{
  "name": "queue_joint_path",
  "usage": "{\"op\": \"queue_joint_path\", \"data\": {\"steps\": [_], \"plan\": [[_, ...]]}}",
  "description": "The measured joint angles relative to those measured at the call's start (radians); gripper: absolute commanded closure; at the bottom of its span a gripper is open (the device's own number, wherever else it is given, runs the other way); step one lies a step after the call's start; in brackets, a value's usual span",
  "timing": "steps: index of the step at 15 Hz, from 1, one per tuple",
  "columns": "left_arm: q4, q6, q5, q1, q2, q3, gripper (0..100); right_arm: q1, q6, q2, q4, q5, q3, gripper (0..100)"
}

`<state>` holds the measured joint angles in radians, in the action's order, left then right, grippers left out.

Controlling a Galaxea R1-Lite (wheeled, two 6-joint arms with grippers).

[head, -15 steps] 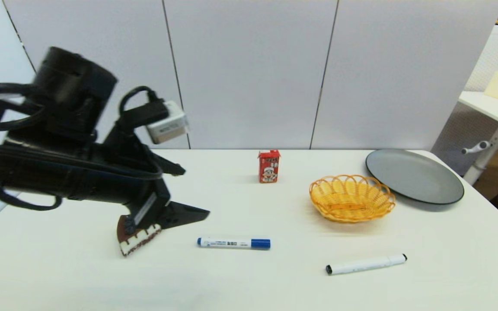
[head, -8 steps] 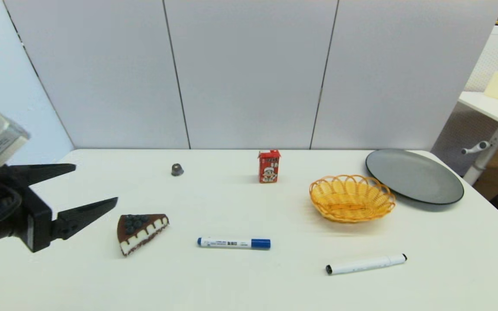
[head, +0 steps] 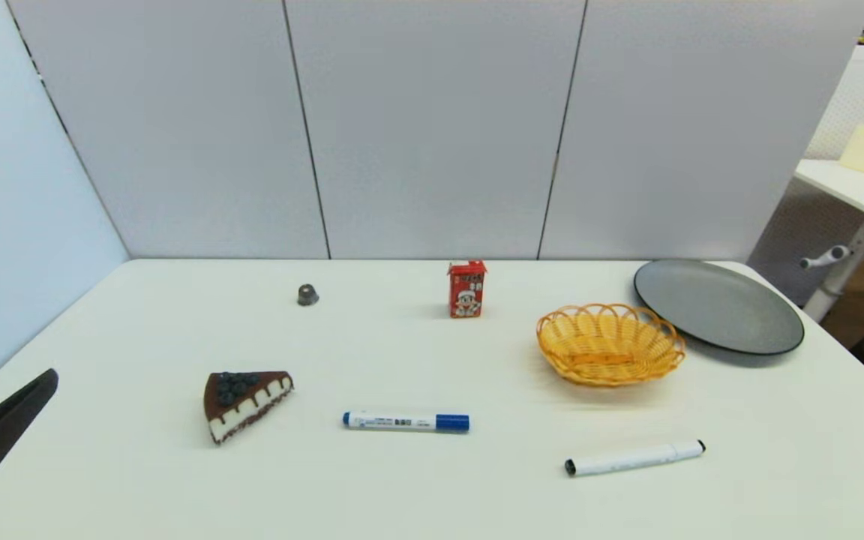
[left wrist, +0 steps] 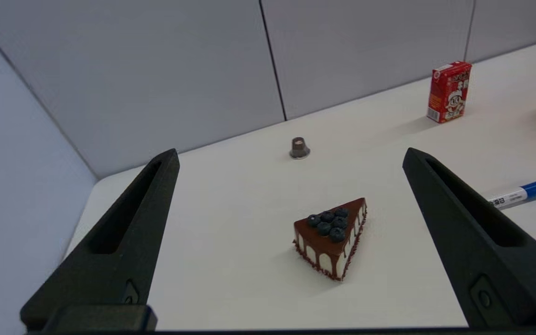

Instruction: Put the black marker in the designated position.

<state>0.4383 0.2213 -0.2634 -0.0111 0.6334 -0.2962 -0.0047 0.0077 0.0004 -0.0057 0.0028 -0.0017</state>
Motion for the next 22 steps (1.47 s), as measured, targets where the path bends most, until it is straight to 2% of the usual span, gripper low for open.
{"op": "queue_joint_path", "data": {"steps": [4, 8, 14, 20, 22], "plan": [[-0.027, -0.003, 0.013, -0.019, -0.206, 0.148, 0, 0.000, 0.000, 0.000, 0.000, 0.000, 0.000, 0], [-0.121, -0.017, 0.131, 0.007, -0.388, 0.266, 0, 0.000, 0.000, 0.000, 0.000, 0.000, 0.000, 0], [-0.428, -0.034, 0.191, 0.016, -0.600, 0.294, 0, 0.000, 0.001, 0.000, 0.000, 0.000, 0.000, 0], [-0.440, -0.162, 0.221, 0.016, -0.634, 0.296, 0, 0.000, 0.000, 0.000, 0.000, 0.000, 0.000, 0], [-0.440, -0.216, 0.258, 0.016, -0.635, 0.296, 0, 0.000, 0.001, 0.000, 0.000, 0.000, 0.000, 0]]}}
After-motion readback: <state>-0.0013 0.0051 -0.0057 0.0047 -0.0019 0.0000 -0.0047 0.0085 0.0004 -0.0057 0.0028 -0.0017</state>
